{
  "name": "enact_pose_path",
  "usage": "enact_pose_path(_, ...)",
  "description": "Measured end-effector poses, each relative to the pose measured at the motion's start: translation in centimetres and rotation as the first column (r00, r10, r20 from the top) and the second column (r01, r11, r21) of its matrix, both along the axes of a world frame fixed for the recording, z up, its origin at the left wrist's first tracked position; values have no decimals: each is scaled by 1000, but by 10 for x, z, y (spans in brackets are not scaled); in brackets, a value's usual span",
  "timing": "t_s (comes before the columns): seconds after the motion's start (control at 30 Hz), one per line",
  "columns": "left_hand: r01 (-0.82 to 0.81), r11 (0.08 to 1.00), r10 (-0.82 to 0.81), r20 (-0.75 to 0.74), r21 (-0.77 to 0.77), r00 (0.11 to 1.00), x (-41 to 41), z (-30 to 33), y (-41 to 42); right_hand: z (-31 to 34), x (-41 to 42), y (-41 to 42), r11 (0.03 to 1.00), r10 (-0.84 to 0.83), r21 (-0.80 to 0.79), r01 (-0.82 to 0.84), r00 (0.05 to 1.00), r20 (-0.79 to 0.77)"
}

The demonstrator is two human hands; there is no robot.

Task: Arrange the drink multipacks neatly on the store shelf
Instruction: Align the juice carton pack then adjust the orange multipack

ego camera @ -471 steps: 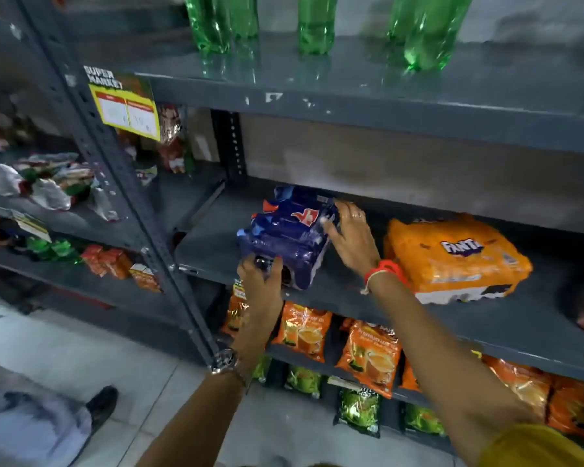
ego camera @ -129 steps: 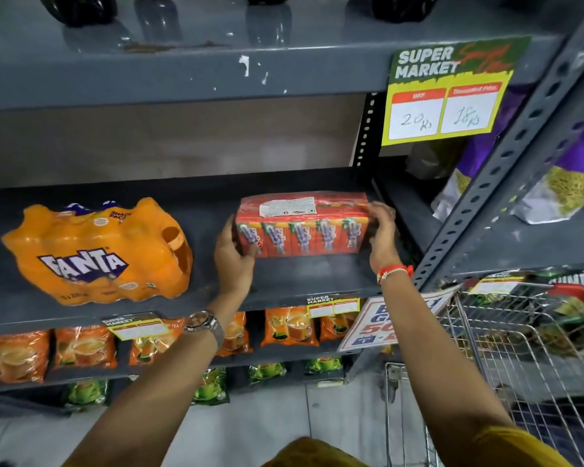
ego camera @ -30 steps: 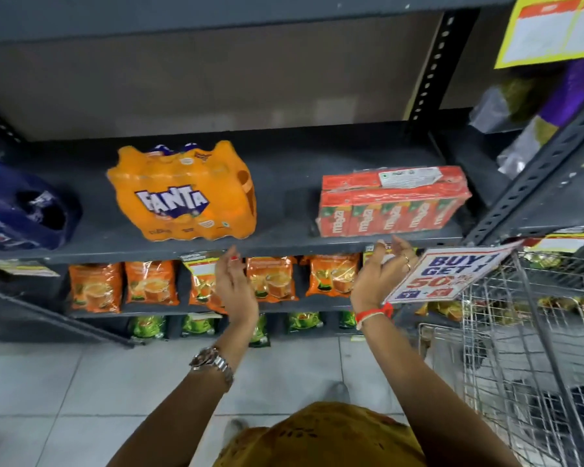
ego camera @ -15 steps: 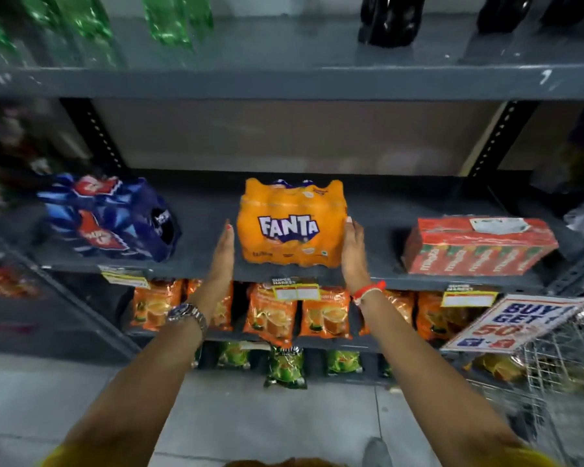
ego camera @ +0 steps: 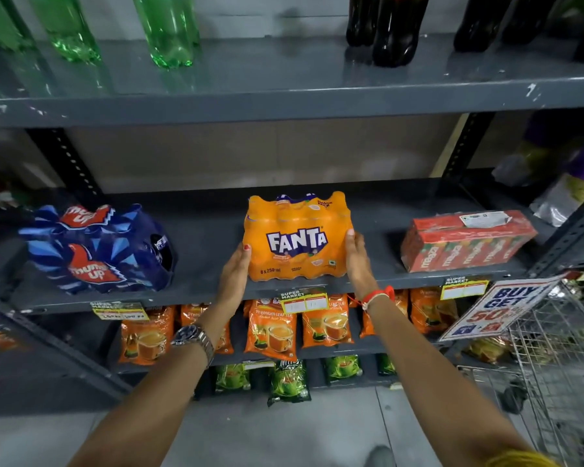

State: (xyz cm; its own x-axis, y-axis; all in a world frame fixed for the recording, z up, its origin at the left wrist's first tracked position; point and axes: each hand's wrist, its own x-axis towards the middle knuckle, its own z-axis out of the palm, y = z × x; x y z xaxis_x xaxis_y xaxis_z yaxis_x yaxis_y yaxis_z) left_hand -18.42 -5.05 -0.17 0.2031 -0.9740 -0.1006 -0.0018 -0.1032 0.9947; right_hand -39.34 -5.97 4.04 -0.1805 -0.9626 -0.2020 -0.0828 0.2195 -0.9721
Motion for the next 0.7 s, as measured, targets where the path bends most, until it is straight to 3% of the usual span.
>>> enact_pose_path(0.7, -24, 999, 26, 73, -28, 997, 6, -5, 7, -19, 13, -11, 997, -12, -70, 15, 999, 34)
